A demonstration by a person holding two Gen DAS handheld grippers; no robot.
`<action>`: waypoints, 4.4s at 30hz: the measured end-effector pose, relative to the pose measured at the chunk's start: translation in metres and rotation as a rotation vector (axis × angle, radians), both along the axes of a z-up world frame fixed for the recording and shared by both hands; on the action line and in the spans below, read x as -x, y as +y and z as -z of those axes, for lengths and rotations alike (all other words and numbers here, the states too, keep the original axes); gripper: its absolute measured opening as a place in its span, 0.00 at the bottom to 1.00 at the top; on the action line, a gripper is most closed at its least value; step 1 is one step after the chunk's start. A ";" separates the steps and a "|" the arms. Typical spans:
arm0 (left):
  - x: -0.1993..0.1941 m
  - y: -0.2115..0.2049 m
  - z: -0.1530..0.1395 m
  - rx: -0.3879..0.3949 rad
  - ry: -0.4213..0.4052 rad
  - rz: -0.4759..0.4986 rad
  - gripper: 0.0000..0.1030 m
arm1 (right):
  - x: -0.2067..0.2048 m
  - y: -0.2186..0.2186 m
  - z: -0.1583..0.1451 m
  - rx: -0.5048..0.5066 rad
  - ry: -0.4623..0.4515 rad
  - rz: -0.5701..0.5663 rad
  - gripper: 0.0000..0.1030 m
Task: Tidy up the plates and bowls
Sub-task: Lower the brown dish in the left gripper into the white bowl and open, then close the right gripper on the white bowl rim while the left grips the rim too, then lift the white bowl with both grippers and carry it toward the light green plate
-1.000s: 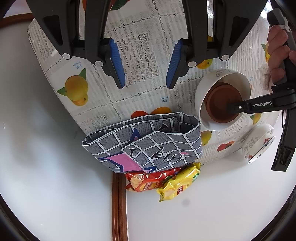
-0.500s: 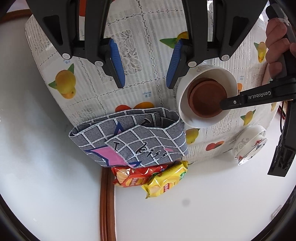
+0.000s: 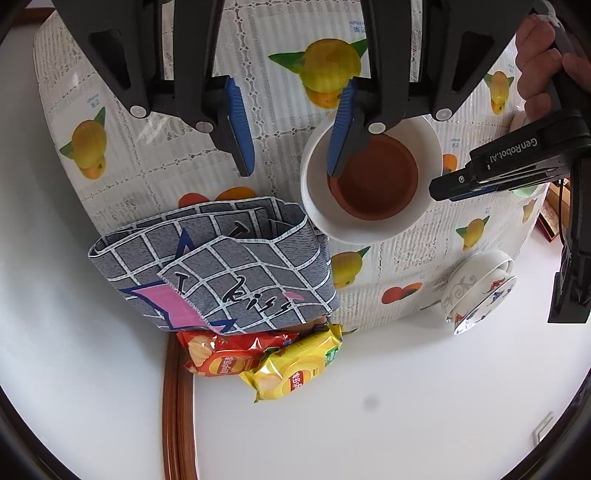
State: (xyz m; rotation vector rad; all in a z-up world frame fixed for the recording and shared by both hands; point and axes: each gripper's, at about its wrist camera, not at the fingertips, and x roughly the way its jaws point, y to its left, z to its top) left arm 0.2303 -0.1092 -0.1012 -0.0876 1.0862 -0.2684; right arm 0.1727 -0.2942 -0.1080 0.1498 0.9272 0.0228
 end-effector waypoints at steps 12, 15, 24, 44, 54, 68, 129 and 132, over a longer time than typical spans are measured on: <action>-0.008 -0.008 0.014 -0.013 0.039 0.016 0.21 | -0.017 0.004 0.022 0.006 0.057 -0.002 0.39; -0.010 -0.010 0.019 -0.033 0.049 0.011 0.25 | -0.021 0.006 0.026 0.021 0.069 -0.003 0.39; -0.016 -0.014 0.029 -0.064 0.068 0.015 0.33 | -0.035 0.005 0.038 0.030 0.112 0.013 0.39; -0.018 -0.011 0.037 -0.064 0.061 0.013 0.40 | -0.046 0.003 0.046 0.050 0.088 0.030 0.46; -0.022 -0.012 0.040 -0.053 0.095 0.017 0.41 | -0.048 0.002 0.046 0.065 0.105 0.033 0.50; -0.018 -0.013 0.041 -0.003 0.073 0.020 0.23 | -0.046 0.009 0.045 0.035 0.093 0.002 0.30; 0.031 0.022 -0.024 0.035 -0.029 -0.052 0.11 | 0.001 0.048 -0.017 -0.037 -0.012 -0.032 0.10; 0.033 0.027 -0.027 0.037 -0.034 -0.057 0.11 | 0.002 0.053 -0.021 -0.035 -0.018 -0.036 0.10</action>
